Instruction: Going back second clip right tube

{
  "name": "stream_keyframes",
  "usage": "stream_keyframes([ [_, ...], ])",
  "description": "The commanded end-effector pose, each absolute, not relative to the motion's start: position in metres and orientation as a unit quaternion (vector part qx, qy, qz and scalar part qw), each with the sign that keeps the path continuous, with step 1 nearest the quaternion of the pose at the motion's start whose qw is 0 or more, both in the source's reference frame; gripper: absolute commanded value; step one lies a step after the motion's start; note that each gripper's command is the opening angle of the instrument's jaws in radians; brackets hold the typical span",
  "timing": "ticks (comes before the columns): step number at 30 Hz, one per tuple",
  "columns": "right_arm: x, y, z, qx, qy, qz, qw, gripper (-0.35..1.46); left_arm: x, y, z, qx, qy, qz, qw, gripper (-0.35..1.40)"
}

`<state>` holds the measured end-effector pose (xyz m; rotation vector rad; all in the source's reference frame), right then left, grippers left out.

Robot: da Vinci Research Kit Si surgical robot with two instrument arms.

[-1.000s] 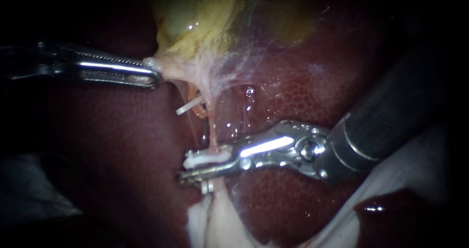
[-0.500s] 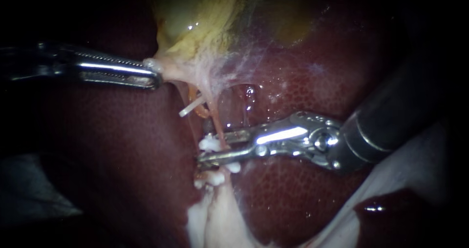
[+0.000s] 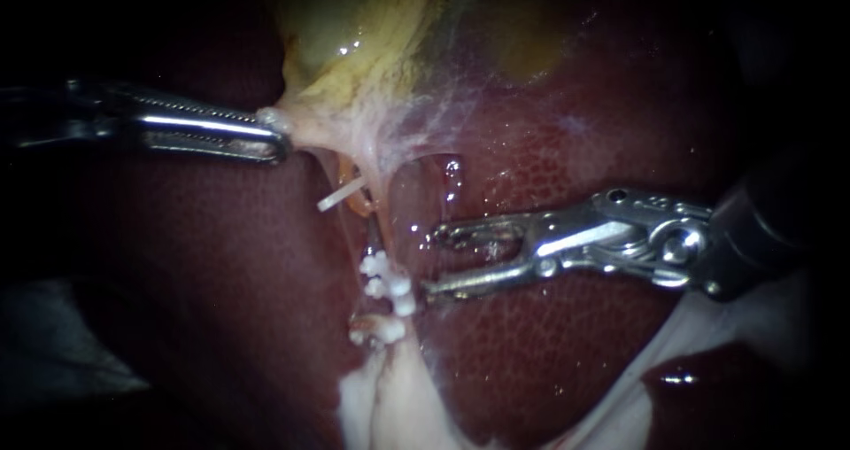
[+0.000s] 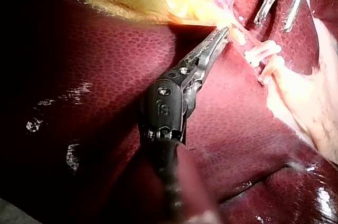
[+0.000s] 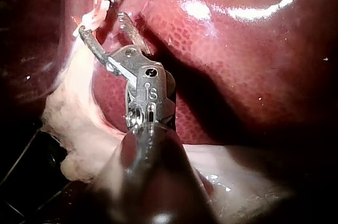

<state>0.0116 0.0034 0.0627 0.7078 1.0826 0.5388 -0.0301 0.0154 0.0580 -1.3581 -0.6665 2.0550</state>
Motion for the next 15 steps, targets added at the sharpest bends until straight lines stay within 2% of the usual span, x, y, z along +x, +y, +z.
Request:
stream_keyframes([
  [1, 0.0114, 0.0033, 0.0626, 0.322, 0.498, 0.246, 0.766, 0.50, -0.0300, 0.0154, 0.0580, -0.509, -0.250, 0.770, 0.290, -0.35],
  [4, 0.0110, 0.0032, 0.0619, 0.301, 0.497, 0.231, 0.780, 0.50, -0.0300, 0.0154, 0.0580, -0.509, -0.250, 0.770, 0.290, -0.35],
  [6, 0.0110, 0.0031, 0.0617, 0.294, 0.493, 0.237, 0.784, 0.50, -0.0300, 0.0154, 0.0580, -0.509, -0.250, 0.771, 0.290, -0.35],
  [15, 0.0119, 0.0030, 0.0618, 0.295, 0.494, 0.229, 0.785, 0.50, -0.0301, 0.0153, 0.0581, -0.509, -0.250, 0.771, 0.290, -0.35],
])
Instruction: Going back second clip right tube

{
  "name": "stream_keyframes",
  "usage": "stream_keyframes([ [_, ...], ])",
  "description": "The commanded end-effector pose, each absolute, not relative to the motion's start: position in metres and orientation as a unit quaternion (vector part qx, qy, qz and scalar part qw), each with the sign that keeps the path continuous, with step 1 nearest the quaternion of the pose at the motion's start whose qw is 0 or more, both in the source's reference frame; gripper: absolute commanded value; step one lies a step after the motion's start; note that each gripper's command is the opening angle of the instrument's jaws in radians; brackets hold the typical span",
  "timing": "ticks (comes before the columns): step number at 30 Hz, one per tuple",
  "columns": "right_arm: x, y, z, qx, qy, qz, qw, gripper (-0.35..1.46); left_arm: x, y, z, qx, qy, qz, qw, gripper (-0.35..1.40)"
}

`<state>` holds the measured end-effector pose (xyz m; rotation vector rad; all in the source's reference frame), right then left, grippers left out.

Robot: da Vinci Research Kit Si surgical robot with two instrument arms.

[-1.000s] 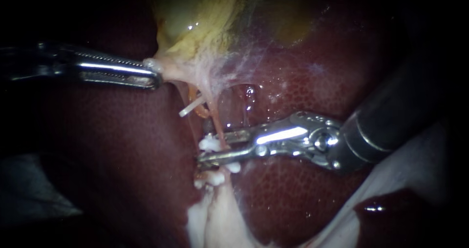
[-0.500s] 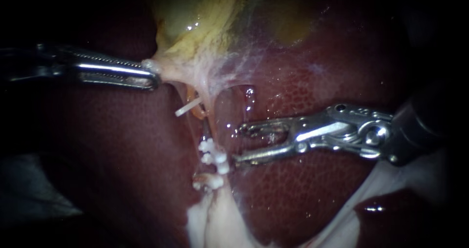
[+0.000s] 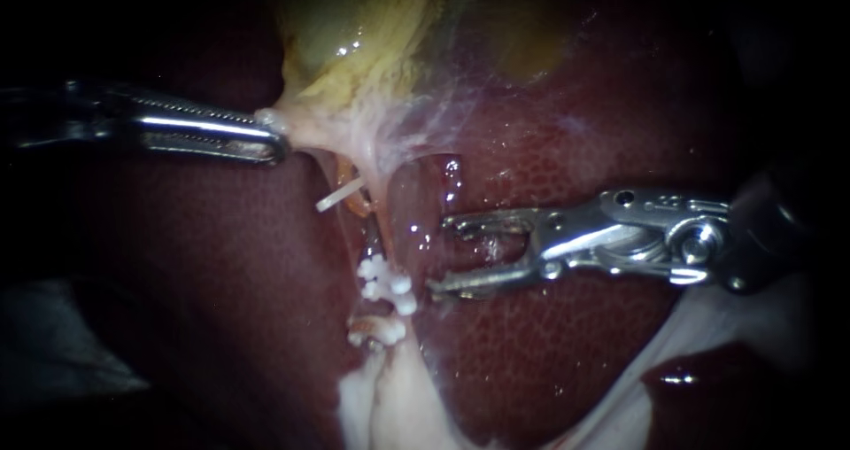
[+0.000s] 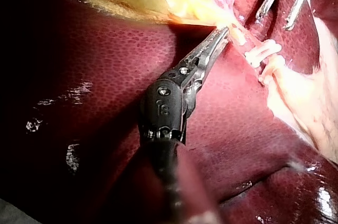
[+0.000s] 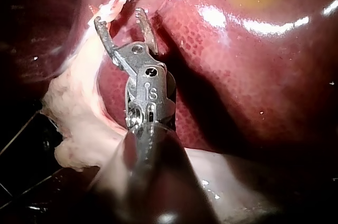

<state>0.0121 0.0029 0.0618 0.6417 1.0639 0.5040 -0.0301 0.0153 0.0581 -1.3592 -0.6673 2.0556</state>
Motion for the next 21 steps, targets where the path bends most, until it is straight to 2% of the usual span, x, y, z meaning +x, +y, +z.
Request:
stream_keyframes([
  [1, 0.0117, 0.0030, 0.0616, 0.290, 0.497, 0.219, 0.788, 0.50, -0.0301, 0.0153, 0.0581, -0.509, -0.250, 0.771, 0.290, -0.35],
  [3, 0.0111, 0.0031, 0.0612, 0.280, 0.504, 0.200, 0.793, 0.50, -0.0300, 0.0153, 0.0582, -0.509, -0.250, 0.771, 0.290, -0.35],
  [7, 0.0093, 0.0030, 0.0597, 0.234, 0.526, 0.123, 0.808, 0.50, -0.0299, 0.0153, 0.0583, -0.510, -0.250, 0.771, 0.290, -0.35],
  [10, 0.0081, 0.0028, 0.0585, 0.197, 0.533, 0.092, 0.818, 0.50, -0.0299, 0.0153, 0.0584, -0.510, -0.250, 0.771, 0.289, -0.35],
  [14, 0.0069, 0.0032, 0.0564, 0.166, 0.533, 0.081, 0.826, 0.50, -0.0299, 0.0153, 0.0585, -0.510, -0.250, 0.771, 0.289, -0.35],
  [21, 0.0054, 0.0037, 0.0541, 0.146, 0.516, 0.080, 0.840, 0.50, -0.0298, 0.0154, 0.0586, -0.509, -0.249, 0.771, 0.290, -0.35],
])
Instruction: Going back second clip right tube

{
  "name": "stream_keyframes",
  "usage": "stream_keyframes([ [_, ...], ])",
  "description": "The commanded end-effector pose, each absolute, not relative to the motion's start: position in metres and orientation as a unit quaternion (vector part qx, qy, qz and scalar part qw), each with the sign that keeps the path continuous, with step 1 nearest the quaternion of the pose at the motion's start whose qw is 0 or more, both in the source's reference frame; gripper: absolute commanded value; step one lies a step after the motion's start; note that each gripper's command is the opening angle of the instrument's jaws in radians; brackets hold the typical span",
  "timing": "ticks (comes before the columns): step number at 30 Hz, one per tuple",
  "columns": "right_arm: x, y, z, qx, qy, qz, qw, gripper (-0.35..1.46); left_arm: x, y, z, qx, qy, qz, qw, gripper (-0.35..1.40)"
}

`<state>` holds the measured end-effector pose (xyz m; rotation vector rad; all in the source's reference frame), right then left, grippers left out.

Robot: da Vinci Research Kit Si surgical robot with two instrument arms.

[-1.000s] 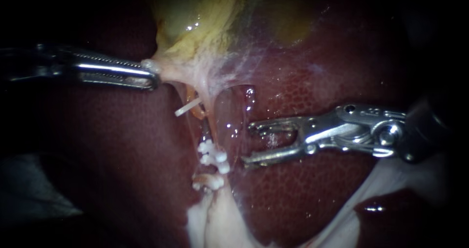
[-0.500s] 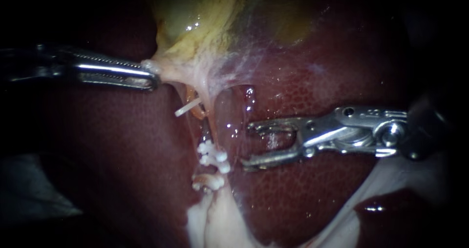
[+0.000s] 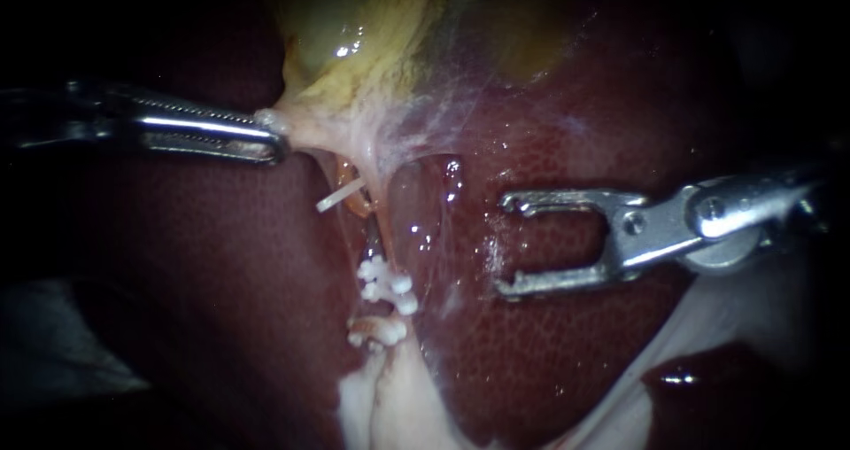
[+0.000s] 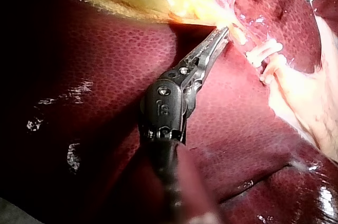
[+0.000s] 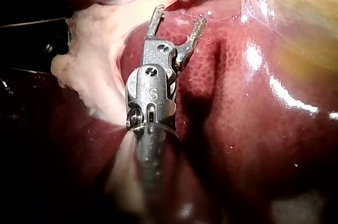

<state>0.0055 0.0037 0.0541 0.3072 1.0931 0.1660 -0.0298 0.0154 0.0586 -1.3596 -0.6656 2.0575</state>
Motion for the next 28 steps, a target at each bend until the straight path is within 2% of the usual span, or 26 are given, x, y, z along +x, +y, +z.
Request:
stream_keyframes([
  [1, 0.0053, 0.0037, 0.0539, 0.147, 0.508, 0.080, 0.845, 0.50, -0.0298, 0.0155, 0.0587, -0.509, -0.249, 0.771, 0.290, -0.35],
  [7, 0.0047, 0.0036, 0.0538, 0.146, 0.472, 0.067, 0.867, 0.50, -0.0302, 0.0157, 0.0604, -0.509, -0.245, 0.772, 0.290, -0.35],
  [19, 0.0048, 0.0036, 0.0538, 0.152, 0.474, 0.064, 0.865, 0.50, -0.0333, 0.0150, 0.0651, -0.501, -0.242, 0.779, 0.290, -0.35],
  [28, 0.0049, 0.0036, 0.0538, 0.161, 0.477, 0.059, 0.862, 0.50, -0.0333, 0.0149, 0.0651, -0.501, -0.243, 0.779, 0.289, -0.35],
])
